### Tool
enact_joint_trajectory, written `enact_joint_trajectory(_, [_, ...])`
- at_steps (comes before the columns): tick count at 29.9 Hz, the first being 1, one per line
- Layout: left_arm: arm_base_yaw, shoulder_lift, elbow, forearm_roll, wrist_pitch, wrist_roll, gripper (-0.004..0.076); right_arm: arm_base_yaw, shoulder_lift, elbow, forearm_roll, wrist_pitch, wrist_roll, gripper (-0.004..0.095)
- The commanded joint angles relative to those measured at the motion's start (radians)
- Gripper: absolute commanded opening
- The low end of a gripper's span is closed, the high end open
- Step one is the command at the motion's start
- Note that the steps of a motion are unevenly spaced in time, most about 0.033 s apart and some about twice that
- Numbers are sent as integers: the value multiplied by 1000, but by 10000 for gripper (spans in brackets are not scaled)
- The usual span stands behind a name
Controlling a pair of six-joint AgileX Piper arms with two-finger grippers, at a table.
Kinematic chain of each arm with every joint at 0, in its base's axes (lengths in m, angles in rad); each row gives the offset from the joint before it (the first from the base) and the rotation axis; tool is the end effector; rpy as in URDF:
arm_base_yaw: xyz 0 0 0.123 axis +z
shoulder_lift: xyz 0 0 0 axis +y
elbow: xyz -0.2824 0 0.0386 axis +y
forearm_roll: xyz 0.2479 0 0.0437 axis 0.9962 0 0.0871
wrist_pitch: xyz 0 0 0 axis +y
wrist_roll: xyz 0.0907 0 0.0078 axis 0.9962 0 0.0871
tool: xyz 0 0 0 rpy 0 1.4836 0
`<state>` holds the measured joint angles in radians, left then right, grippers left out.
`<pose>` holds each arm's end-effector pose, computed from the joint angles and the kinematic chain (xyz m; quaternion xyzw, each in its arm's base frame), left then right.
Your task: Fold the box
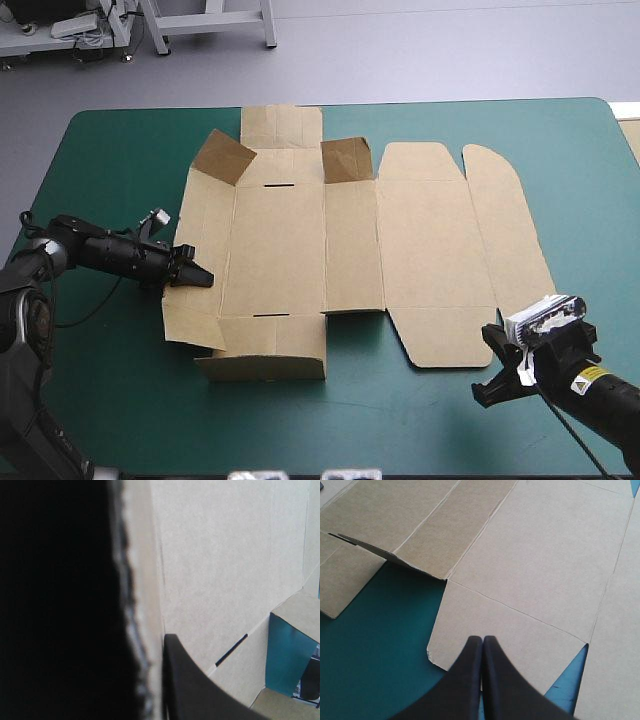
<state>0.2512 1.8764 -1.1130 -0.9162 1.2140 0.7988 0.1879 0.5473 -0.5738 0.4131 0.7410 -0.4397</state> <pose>0.3300 0.0148 0.1805 0.0292 0.9116 -0.4043 0.0693 0.0923 0.0427 0.3048 -0.2008 0.8515 0.1347 0.4654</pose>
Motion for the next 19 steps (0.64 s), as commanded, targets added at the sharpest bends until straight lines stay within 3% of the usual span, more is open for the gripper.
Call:
enact_joint_trajectory(1, [-9,-37,-50,-69,81,10,-9,-2,5,-25,26,-53,-4,-18])
enact_joint_trajectory(10, [-109,-72,-250,86,81,-71,-9,-2,5,-25,26,-52,-4,-18])
enact_joint_trajectory(19, [-399,-114,-659,529,76,-126,-8,-2,5,-25,33,-52,0,-18])
